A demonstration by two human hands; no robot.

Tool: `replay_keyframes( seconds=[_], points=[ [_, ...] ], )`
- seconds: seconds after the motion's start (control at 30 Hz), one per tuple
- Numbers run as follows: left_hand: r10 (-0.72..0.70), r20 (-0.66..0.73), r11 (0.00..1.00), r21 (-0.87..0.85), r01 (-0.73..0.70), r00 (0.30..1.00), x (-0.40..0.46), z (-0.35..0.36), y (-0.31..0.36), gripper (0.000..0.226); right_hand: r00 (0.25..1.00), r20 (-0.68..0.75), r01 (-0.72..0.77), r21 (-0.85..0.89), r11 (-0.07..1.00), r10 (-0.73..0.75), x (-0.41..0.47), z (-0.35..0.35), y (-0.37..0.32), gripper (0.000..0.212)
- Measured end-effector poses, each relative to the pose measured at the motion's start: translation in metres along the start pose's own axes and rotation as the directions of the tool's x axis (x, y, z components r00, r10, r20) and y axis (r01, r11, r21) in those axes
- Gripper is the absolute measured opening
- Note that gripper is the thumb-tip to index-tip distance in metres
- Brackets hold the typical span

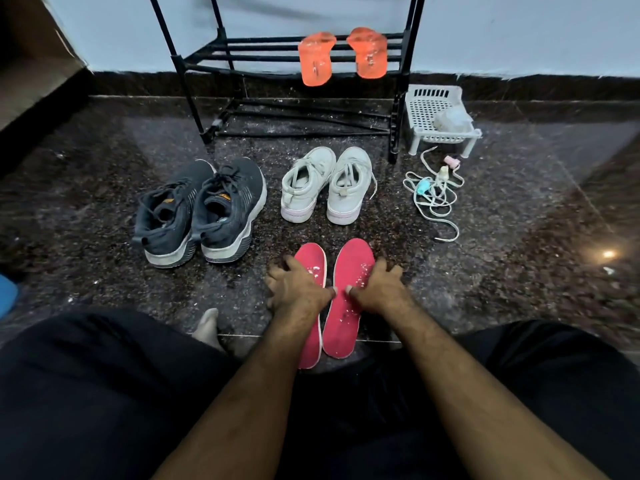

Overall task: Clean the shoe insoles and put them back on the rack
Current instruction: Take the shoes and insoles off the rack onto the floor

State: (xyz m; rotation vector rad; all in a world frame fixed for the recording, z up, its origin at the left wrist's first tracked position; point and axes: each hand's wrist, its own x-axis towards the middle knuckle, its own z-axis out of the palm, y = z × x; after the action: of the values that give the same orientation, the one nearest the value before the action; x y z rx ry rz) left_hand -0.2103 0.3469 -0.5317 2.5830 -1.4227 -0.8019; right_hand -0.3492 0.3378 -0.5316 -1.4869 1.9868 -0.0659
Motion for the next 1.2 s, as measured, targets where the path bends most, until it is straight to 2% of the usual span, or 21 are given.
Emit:
replay_keyframes(
  seconds=[0.1, 0.2, 0.37, 0.5, 0.83, 1.03, 1.2],
  points=[
    [-0.009, 0.025, 0.999, 0.042, 0.008, 1.000, -0.005, 0.002, -0.003, 0.129, 1.000, 0.019, -0.007, 0.016, 1.000, 0.007, -0.006, 0.007, -0.004, 0.083],
    [-0.002, 0.005, 1.000, 0.016, 0.002, 1.000, -0.006, 0.001, -0.004, 0.119, 1.000, 0.003, 0.006, 0.064, 0.998, -0.006, -0.006, 0.006, -0.006, 0.061],
    [0.005, -0.065, 1.000, -0.009, -0.006, 0.998, 0.001, 0.001, -0.004, 0.095, 0.996, -0.040, 0.085, 0.106, 0.991, -0.081, 0.001, 0.006, -0.010, 0.045],
    [-0.007, -0.115, 0.999, -0.046, 0.001, 0.993, 0.012, -0.001, -0.006, 0.089, 0.990, -0.068, 0.134, 0.151, 0.979, -0.125, 0.005, 0.012, -0.015, 0.044],
    [-0.036, -0.181, 0.996, -0.084, 0.021, 0.983, 0.020, -0.002, -0.004, 0.099, 0.981, -0.097, 0.182, 0.132, 0.974, -0.170, 0.010, 0.014, -0.017, 0.045],
    [0.087, -0.307, 0.995, -0.011, -0.095, 0.948, 0.008, -0.003, 0.002, 0.085, 0.956, -0.224, 0.220, 0.121, 0.968, -0.189, 0.007, 0.006, -0.015, 0.047],
    [0.178, -0.317, 0.983, 0.005, -0.186, 0.931, -0.003, -0.015, 0.009, 0.079, 0.937, -0.267, 0.262, 0.103, 0.960, -0.227, 0.000, -0.007, -0.016, 0.043]
  ],
)
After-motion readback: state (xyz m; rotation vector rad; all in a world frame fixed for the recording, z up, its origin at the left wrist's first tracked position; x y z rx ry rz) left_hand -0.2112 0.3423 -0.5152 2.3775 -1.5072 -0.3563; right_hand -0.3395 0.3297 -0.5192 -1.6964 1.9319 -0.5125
